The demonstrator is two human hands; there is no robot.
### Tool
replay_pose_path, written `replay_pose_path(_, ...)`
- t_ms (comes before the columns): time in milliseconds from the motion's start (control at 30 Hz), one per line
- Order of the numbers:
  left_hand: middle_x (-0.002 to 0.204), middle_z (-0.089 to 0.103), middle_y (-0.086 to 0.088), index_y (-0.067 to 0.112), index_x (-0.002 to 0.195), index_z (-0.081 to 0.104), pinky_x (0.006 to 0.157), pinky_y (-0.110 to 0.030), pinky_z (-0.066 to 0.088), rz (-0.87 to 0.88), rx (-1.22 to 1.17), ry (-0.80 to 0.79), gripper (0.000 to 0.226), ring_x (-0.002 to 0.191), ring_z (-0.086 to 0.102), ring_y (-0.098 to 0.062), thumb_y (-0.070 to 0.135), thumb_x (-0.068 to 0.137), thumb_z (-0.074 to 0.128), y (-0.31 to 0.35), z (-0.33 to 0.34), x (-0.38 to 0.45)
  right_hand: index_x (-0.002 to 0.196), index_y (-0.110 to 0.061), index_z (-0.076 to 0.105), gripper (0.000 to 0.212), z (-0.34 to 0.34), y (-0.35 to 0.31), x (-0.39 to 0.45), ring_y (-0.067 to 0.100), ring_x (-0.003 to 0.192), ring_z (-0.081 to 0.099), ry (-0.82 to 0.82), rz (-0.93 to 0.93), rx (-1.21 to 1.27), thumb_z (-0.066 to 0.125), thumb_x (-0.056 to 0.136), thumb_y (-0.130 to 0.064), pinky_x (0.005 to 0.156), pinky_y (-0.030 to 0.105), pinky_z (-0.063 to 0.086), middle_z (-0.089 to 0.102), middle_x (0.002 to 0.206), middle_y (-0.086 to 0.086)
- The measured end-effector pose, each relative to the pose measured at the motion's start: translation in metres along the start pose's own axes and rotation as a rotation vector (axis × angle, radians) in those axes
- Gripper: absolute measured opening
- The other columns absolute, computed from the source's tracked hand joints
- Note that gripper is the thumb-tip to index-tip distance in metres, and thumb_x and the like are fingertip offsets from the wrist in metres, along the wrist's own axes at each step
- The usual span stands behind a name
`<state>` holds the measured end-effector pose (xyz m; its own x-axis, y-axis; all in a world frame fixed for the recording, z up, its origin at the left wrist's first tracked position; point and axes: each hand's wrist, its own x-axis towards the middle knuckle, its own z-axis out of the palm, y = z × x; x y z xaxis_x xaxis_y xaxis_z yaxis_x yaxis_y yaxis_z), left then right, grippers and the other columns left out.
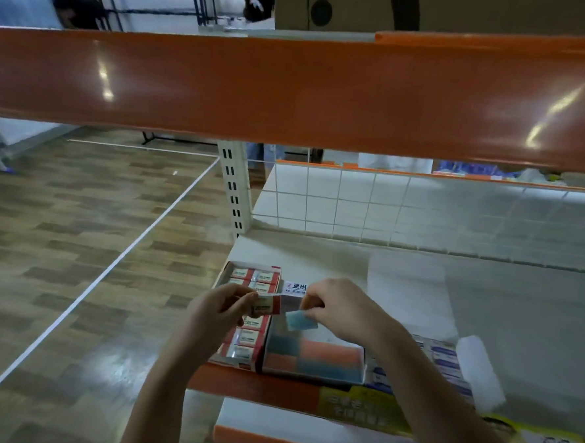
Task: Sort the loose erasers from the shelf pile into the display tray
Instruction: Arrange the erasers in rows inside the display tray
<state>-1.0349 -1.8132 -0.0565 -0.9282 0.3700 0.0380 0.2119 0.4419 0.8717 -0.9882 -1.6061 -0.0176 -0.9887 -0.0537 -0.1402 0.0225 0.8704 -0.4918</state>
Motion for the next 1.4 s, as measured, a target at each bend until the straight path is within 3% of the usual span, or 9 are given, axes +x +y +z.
replay_pose_path(67, 0.069, 0.067, 0.006, 0.03, 0.086, 0.065, 0.062, -0.042, 0.05, -0.01, -0.021, -0.026, 0.013, 0.061, 0.059, -0.012, 0.039, 0.08, 0.056, -0.007, -0.01, 0.004, 0.107, -0.014, 0.066, 0.019, 0.01, -0.007, 0.004, 0.015, 0.093, 0.058, 0.004, 0.047, -0.034, 0.057, 0.092, -0.019, 0.084, 0.029, 0.05, 0.064, 0.108, 0.003)
replay_pose_path(167, 0.073, 0.068, 0.001, 0.03, 0.087, 0.065, 0.065, -0.045, 0.055, -0.002, 0.002, -0.068, 0.007, 0.065, 0.065, -0.018, 0.031, 0.087, 0.057, -0.014, -0.021, 0.009, 0.106, -0.014, 0.066, 0.018, 0.022, -0.012, 0.007, 0.013, 0.092, 0.059, 0.035, 0.103, -0.043, 0.057, 0.091, -0.018, 0.081, 0.025, 0.049, 0.063, 0.108, 0.002)
replay_pose_path(300, 0.077, 0.069, 0.003, 0.034, 0.088, 0.061, 0.062, -0.026, 0.055, 0.08, 0.07, -0.112, 0.01, 0.068, 0.067, -0.006, 0.027, 0.091, 0.055, -0.019, -0.033, 0.01, 0.108, -0.015, 0.064, 0.018, 0.037, -0.015, 0.009, 0.009, 0.093, 0.058, 0.037, 0.131, -0.014, 0.056, 0.092, -0.015, 0.078, 0.018, 0.045, 0.064, 0.11, 0.0)
replay_pose_path(633, 0.089, 0.066, 0.014, 0.042, 0.087, 0.061, 0.058, -0.013, 0.048, 0.134, 0.113, -0.121, 0.013, 0.078, 0.063, 0.0, 0.029, 0.087, 0.06, -0.032, -0.044, 0.011, 0.114, -0.017, 0.061, 0.022, 0.055, -0.019, 0.007, 0.009, 0.105, 0.056, 0.111, 0.215, 0.057, 0.054, 0.092, -0.014, 0.088, 0.019, 0.042, 0.06, 0.118, -0.001)
replay_pose_path(800, 0.088, 0.053, 0.019, 0.026, 0.102, 0.066, 0.055, -0.006, 0.04, 0.185, 0.269, -0.065, 0.017, 0.074, 0.052, 0.001, 0.03, 0.088, 0.059, -0.031, -0.043, 0.013, 0.115, -0.018, 0.061, 0.024, 0.062, -0.019, 0.007, 0.007, 0.102, 0.056, 0.166, 0.24, 0.078, 0.055, 0.092, -0.015, 0.084, 0.016, 0.042, 0.06, 0.119, -0.001)
replay_pose_path(900, 0.085, 0.056, 0.018, 0.026, 0.105, 0.065, 0.051, -0.009, 0.037, 0.185, 0.331, -0.051, 0.019, 0.071, 0.05, 0.003, 0.034, 0.09, 0.056, -0.024, -0.04, 0.019, 0.114, -0.019, 0.06, 0.022, 0.064, -0.02, 0.006, 0.003, 0.094, 0.054, 0.204, 0.245, 0.087, 0.056, 0.092, -0.016, 0.08, 0.014, 0.042, 0.061, 0.116, -0.002)
replay_pose_path(1067, 0.098, 0.066, 0.012, 0.026, 0.112, 0.062, 0.063, -0.013, 0.042, 0.236, 0.436, -0.061, 0.024, 0.078, 0.055, 0.0, 0.036, 0.091, 0.055, -0.016, -0.024, 0.03, 0.115, -0.019, 0.06, 0.023, 0.063, -0.028, 0.007, 0.003, 0.098, 0.054, 0.308, 0.241, 0.129, 0.056, 0.092, -0.017, 0.085, 0.014, 0.042, 0.062, 0.116, -0.003)
replay_pose_path(1267, 0.097, 0.066, 0.01, 0.027, 0.1, 0.059, 0.055, -0.013, 0.033, 0.299, 0.534, -0.009, 0.014, 0.08, 0.054, -0.003, 0.036, 0.091, 0.055, -0.019, -0.012, 0.032, 0.116, -0.017, 0.059, 0.024, 0.064, -0.04, 0.008, 0.0, 0.09, 0.05, 0.331, 0.207, 0.18, 0.056, 0.092, -0.021, 0.067, 0.006, 0.039, 0.063, 0.114, -0.003)
replay_pose_path(1400, 0.112, 0.057, 0.009, 0.025, 0.102, 0.061, 0.068, -0.018, 0.034, 0.336, 0.615, 0.0, 0.02, 0.103, 0.047, -0.007, 0.039, 0.091, 0.053, -0.027, -0.01, 0.03, 0.113, -0.016, 0.059, 0.023, 0.069, -0.044, 0.011, 0.002, 0.089, 0.052, 0.333, 0.223, 0.201, 0.058, 0.091, -0.022, 0.081, 0.014, 0.044, 0.063, 0.109, -0.002)
